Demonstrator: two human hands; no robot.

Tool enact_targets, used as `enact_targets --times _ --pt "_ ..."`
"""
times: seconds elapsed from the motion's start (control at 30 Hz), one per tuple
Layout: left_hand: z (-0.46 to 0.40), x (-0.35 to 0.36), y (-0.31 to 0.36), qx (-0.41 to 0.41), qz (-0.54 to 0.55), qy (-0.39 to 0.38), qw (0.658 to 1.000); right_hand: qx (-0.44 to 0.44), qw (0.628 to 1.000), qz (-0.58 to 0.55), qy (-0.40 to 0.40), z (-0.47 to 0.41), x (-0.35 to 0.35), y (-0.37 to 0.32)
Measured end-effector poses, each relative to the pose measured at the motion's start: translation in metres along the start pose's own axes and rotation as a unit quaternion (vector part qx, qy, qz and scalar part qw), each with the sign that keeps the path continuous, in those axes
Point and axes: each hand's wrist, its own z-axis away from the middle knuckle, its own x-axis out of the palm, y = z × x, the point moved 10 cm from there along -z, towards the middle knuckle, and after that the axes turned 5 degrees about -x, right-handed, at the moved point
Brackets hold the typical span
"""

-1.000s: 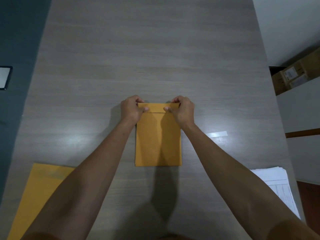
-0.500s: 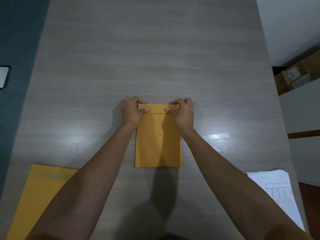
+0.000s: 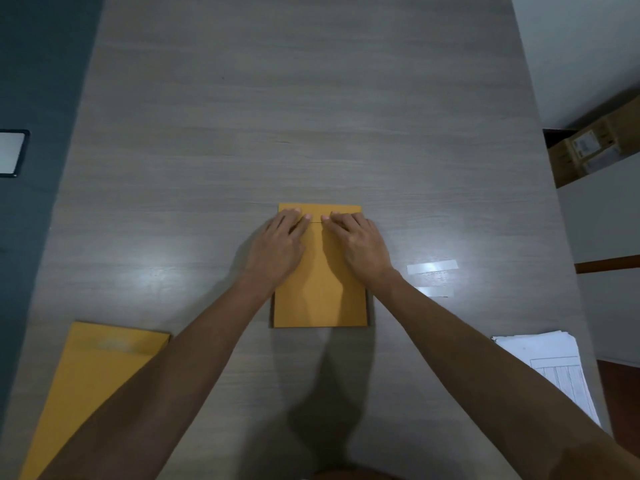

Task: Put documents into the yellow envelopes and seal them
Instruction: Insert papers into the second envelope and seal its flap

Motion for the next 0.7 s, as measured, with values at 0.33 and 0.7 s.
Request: enact_targets --times 0.33,0.7 --pt "0.007 0.016 -0.007 -0.093 0.020 -0.129 0.987 0.056 0.996 -0.045 -0.046 -0.004 0.009 0.002" --pt "0.003 -0.003 -0.007 -0.160 0.088 -0.112 0.977 0.096 0.988 -0.047 -0.114 -0.008 0.003 -0.010"
